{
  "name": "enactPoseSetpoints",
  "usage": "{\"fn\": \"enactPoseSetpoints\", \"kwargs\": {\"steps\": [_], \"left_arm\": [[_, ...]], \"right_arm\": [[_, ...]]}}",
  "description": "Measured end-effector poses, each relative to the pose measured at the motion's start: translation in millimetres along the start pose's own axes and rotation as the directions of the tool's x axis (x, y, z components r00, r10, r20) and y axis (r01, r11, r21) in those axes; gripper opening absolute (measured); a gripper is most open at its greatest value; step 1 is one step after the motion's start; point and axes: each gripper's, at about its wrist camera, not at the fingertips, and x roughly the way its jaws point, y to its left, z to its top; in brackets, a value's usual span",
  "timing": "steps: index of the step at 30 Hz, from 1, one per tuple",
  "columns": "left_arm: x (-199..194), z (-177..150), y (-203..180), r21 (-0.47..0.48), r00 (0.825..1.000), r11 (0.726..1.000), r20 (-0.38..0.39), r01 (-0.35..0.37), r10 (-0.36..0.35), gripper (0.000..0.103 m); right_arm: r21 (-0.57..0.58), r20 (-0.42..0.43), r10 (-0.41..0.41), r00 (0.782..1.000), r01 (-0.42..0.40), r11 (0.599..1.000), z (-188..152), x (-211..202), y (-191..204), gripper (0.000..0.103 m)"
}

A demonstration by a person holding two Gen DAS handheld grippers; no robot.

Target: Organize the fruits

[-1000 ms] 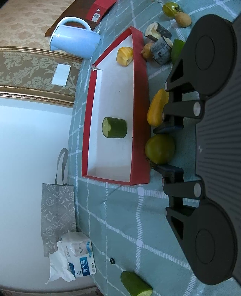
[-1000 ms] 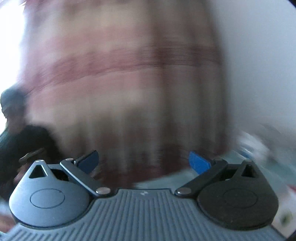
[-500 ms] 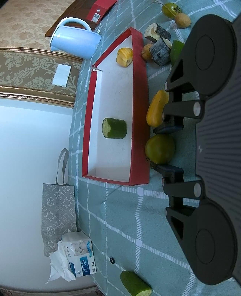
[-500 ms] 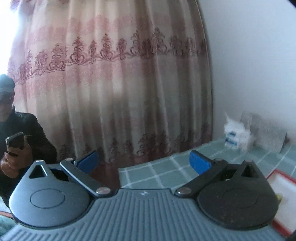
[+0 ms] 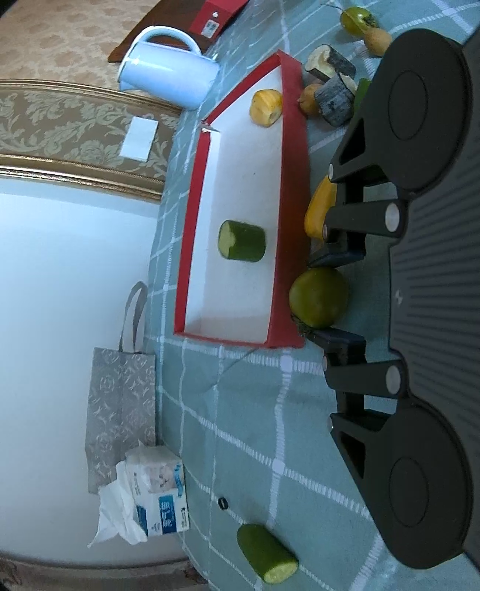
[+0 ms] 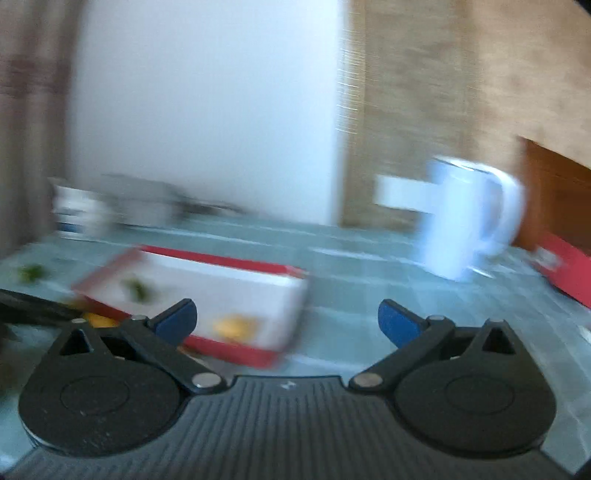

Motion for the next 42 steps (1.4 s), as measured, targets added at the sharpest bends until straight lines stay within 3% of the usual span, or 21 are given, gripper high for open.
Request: {"fn": "enactPoseSetpoints", "kwargs": {"steps": [4,8,10,14,20,23,24,25,28,36,42], "left_arm": [[-11,0,0,-0.015,1.0,1.0,0.02,0.012,-0.011,0.034],[-15,-5,-8,0.011,1.0,1.0,0.002,0.024,-0.024,0.034],[-14,-9,-13,0.018,1.0,1.0,-0.014,0.02,-0.02,0.034],[-11,-15,-24,0.058,1.0,0.998,-0.024,0.016,-0.015,0.034],[-15,-18,-23,0.062,0.999,0.998,-0.026,0.031,-0.029,0.034],[-15,-19,-18,0.055,0.999,0.998,-0.029,0.019,-0.018,0.034],[-14,-19,-17,0.049,0.999,0.999,-0.033,0.022,-0.021,0.034],[-14,-19,-16,0.045,0.999,0.999,-0.036,0.024,-0.022,0.034],[-11,-16,-16,0.05,0.999,0.998,-0.041,0.025,-0.023,0.034],[-1,-6,-34,0.115,1.0,0.993,-0.024,-0.005,0.007,0.034],[-8,-4,-33,0.112,1.0,0.994,-0.008,0.015,-0.014,0.037]], "right_arm": [[0.108,-0.085,0.005,0.996,0.004,0.994,-34,14,-21,0.103],[0.131,-0.131,0.089,0.987,-0.072,0.989,-50,28,-8,0.103],[0.104,-0.144,0.116,0.983,-0.101,0.989,-53,28,10,0.097],[0.007,-0.18,0.075,0.981,-0.075,0.997,-62,26,40,0.086],[-0.057,-0.2,0.124,0.972,-0.138,0.989,-57,31,67,0.083],[-0.113,-0.21,0.081,0.974,-0.106,0.988,-59,38,79,0.063],[-0.119,-0.222,0.076,0.972,-0.104,0.987,-61,41,81,0.046],[-0.108,-0.237,0.086,0.968,-0.114,0.988,-63,44,80,0.034],[-0.097,-0.249,0.11,0.962,-0.138,0.986,-64,47,76,0.035],[-0.099,-0.238,0.083,0.968,-0.109,0.989,-65,47,75,0.036],[-0.103,-0.227,0.069,0.971,-0.095,0.99,-65,48,72,0.04]]}}
